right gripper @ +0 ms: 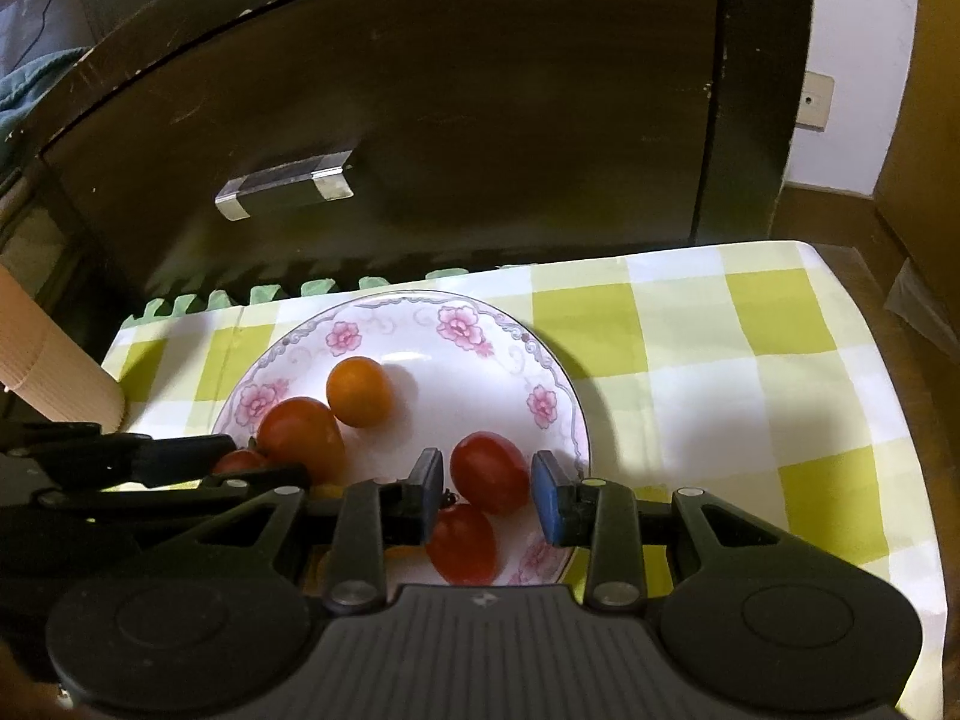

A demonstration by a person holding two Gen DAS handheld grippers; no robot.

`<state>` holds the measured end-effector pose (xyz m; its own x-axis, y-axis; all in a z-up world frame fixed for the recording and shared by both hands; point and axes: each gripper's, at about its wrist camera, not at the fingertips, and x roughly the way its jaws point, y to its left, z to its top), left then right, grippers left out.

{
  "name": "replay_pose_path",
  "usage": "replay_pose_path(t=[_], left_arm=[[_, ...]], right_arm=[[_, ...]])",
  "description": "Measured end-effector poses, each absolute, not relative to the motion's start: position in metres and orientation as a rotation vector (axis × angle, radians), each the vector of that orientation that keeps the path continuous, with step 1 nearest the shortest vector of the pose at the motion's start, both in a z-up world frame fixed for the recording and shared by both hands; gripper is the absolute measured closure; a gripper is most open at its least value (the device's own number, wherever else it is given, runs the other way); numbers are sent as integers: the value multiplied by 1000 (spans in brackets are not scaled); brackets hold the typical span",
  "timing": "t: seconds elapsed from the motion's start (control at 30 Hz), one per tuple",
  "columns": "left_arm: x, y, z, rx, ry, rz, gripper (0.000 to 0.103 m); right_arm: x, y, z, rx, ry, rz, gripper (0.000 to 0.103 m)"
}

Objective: Organize fruits

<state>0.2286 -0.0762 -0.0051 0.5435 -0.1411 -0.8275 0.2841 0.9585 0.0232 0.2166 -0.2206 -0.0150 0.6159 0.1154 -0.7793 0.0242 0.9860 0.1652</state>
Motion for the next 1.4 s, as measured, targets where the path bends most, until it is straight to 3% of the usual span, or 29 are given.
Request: replay_pose_path(t=[0.5,0.87,1.0,1.4], left_arm=[[194,-71,20,201,819,-204,23],[174,-66,28,200,776,-177,18],[169,-66,30,220,761,-148,10],[153,-57,34,161,766,-165,1]], right_arm=[[191,-223,-2,201,857,41,66],[172,-221,8,200,826,34,64],[167,-219,10,195,820,29,64],[147,-221,15,212,804,15,63]])
